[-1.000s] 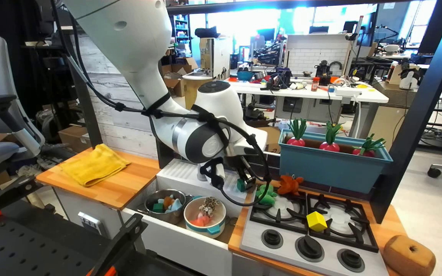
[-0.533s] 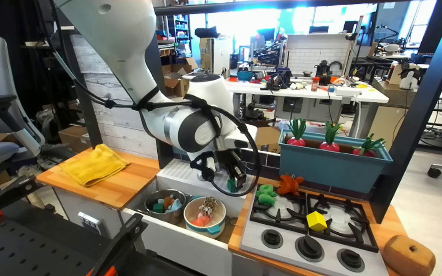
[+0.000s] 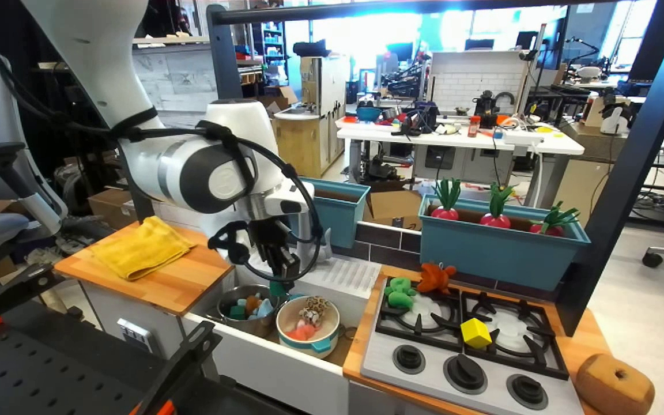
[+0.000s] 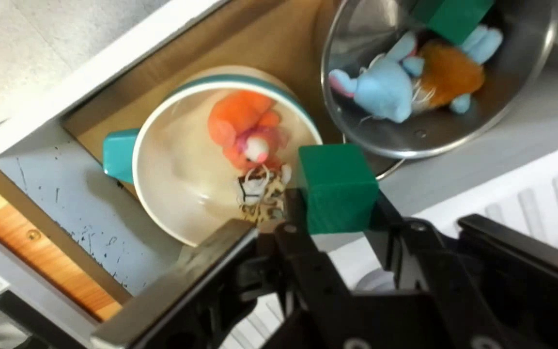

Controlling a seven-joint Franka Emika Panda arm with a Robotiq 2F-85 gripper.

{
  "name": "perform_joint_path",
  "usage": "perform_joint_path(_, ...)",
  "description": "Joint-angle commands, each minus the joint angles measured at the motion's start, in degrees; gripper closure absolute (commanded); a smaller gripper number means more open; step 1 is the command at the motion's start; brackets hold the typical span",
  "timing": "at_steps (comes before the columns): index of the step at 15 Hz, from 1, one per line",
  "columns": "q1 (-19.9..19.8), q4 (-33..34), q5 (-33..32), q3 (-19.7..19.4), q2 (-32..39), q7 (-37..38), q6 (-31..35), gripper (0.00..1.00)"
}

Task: Pick up the plush toys from the counter and stove and put them in the pots, then wipe the counter with the towel

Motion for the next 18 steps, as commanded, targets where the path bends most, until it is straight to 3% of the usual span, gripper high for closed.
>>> perform_joint_path(1,3.5,-5.7,-1.5,-2.8,-3.8,0.9,1.4,0.82)
perform_joint_path(7,5.9,-1.8,-1.2,-9.0,-0.5,4.4,-1.1,0.82)
perform_joint_path(8,5.4,-1.3,-1.2,-9.0,-0.3,4.4,-1.4,0.65)
perform_joint_path(9,3.9,-1.4,-1.0,-7.7,-0.8,3.6,-1.0,0.32)
perform_joint_path(10,3.1,-1.7,-1.0,-6.8,-1.4,2.8,-0.4,0.31)
perform_joint_path(15,2.0,-1.9,-0.9,-8.8,-2.7,2.9,0.6,0.02)
perform_joint_path(18,-0.2,-0.6,0.0,-13.0,-1.2,3.6,8.5,0.00)
